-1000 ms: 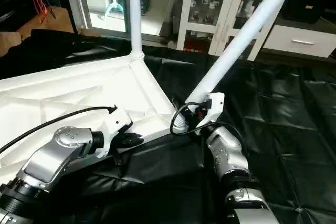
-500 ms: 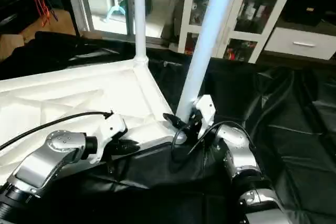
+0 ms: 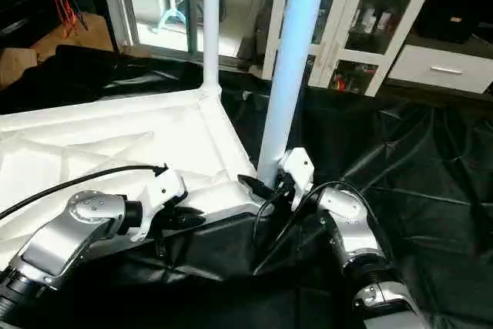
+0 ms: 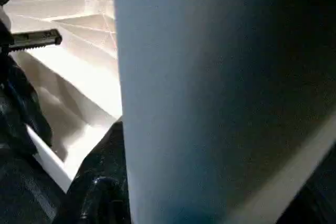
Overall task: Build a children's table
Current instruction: Insert table leg to table base
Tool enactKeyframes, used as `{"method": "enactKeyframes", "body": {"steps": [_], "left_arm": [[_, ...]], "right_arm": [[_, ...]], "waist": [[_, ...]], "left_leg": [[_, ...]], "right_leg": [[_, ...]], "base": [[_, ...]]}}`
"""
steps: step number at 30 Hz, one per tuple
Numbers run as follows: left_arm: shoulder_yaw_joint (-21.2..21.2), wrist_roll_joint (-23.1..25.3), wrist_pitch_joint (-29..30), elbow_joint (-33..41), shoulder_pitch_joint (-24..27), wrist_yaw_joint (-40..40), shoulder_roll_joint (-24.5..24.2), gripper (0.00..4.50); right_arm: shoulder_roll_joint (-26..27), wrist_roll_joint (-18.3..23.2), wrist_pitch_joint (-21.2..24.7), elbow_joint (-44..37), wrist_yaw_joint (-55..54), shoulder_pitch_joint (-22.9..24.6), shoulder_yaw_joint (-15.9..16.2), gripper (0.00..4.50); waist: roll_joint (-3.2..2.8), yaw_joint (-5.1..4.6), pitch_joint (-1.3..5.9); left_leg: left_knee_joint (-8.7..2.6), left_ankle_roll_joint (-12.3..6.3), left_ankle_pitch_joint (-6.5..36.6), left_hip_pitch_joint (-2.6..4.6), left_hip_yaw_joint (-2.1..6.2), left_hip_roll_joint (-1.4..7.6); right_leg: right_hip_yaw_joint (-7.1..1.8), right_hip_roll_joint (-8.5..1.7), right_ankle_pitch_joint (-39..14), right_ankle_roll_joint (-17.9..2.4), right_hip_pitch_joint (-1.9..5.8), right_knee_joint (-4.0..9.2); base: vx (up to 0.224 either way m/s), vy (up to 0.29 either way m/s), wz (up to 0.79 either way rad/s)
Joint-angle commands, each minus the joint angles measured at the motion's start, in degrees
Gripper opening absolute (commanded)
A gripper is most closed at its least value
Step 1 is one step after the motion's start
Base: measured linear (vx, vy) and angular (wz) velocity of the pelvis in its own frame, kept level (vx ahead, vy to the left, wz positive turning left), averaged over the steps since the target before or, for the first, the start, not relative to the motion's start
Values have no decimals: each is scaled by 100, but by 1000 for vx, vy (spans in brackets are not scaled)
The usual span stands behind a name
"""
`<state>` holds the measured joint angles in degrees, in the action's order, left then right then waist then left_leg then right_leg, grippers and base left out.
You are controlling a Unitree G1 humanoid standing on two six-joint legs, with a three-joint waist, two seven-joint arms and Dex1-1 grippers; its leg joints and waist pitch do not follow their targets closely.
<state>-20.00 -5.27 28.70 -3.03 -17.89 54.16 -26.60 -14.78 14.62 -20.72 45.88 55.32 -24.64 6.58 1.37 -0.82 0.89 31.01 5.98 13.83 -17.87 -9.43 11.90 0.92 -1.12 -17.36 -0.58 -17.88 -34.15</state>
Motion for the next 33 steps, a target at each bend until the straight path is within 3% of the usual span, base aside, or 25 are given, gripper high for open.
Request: {"method": "enactKeyframes", "body": {"steps": [1,3,5,7,11,13,14,15,17,19,21,24,25,28,29,30,33], "left_arm": [[215,-205,20,-57,23,78,-58,0],[279,-201,81,-72,5,-101,46,0],[303,-219,135,-67,6,-157,101,0],[320,-229,197,-47,24,-283,221,0],[309,-229,183,-30,41,-337,289,0],[349,-315,191,-3,57,-282,311,0],[349,-315,191,-3,57,-282,311,0],[382,-389,190,37,74,-171,280,0],[406,-452,194,87,94,-53,219,0],[405,-493,202,149,127,109,84,0],[406,-501,207,171,140,162,26,0],[416,-498,219,187,139,183,-11,0],[424,-472,212,184,138,184,-32,0],[439,-439,207,185,141,151,-54,0],[441,-432,202,188,149,142,-63,0],[440,-414,188,188,161,134,-81,0],[423,-343,147,187,196,133,-136,0]], "right_arm": [[2,-161,1041,1302,-368,805,-104,194],[171,159,1155,1318,-742,725,-465,193],[247,297,1192,1320,-940,692,-620,193],[409,633,1414,1263,-1218,655,-915,193],[527,862,1753,1118,-1146,667,-1075,193],[526,1079,2282,1038,-942,647,-1198,193],[526,1079,2282,1038,-942,647,-1198,193],[442,1229,2800,941,-629,642,-1228,193],[307,1259,3118,861,-305,668,-1162,193],[7,1089,3344,781,202,773,-896,193],[-191,860,3245,782,482,866,-669,193],[-393,446,2797,950,531,944,-409,193],[-482,197,2521,1018,467,990,-269,193],[-586,-22,2298,1028,423,1057,-126,193],[-604,-65,2235,1044,395,1069,-103,193],[-639,-134,2097,1075,377,1088,-50,193],[-752,-421,1574,1188,331,1134,215,193]], "waist": [[-98,-7,-112],[-103,-23,-120],[-105,-36,-124],[-121,-42,-145],[-124,-55,-148],[-134,-49,-145],[-132,-48,-141],[-128,-41,-145],[-130,-23,-114],[-119,11,-89],[-120,45,-74],[-123,76,-87],[-108,98,-75],[-113,95,-108],[-71,93,-104],[-98,102,-100],[-90,90,-115]], "left_leg": [[-313,-132,515,-83,58,191],[-338,-126,601,-87,63,205],[-353,-109,670,-80,68,218],[-379,-90,915,-74,67,228],[-404,-96,1154,-92,74,248],[-388,-142,1019,-88,67,237],[-381,-159,970,-89,63,234],[-374,-180,907,-93,59,230],[-341,-228,629,-103,61,213],[-269,-362,123,-130,49,178],[-233,-441,-65,-124,39,165],[-238,-417,-46,-120,35,161],[-243,-374,9,-110,42,172],[-275,-236,259,-92,41,183],[-279,-231,275,-92,39,183],[-283,-221,266,-94,48,190],[-296,-208,379,-87,41,192]], "right_leg": [[-243,-494,1688,-870,43,373],[-249,-511,1566,-946,30,375],[-244,-518,1372,-996,21,382],[-246,-532,794,-1041,-19,421],[-268,-556,164,-1072,-55,457],[-276,-551,342,-1085,-52,450],[-276,-549,417,-1090,-50,447],[-278,-552,529,-1088,-45,444],[-266,-534,939,-1069,4,414],[-257,-516,1908,-1025,60,354],[-238,-512,2456,-977,76,312],[-229,-513,2520,-903,74,310],[-220,-523,2393,-883,81,308],[-215,-520,1808,-886,52,351],[-220,-512,1680,-893,63,360],[-223,-525,1651,-912,62,347],[-227,-532,1383,-946,42,376]], "base": [[0,0,0],[0,0,0],[0,0,0],[0,0,0],[0,0,0],[0,0,0],[0,0,0],[0,0,0],[0,0,0],[0,0,0],[0,0,0],[0,0,0],[0,0,0],[0,0,0],[0,0,0],[0,0,0],[0,0,0]]}}
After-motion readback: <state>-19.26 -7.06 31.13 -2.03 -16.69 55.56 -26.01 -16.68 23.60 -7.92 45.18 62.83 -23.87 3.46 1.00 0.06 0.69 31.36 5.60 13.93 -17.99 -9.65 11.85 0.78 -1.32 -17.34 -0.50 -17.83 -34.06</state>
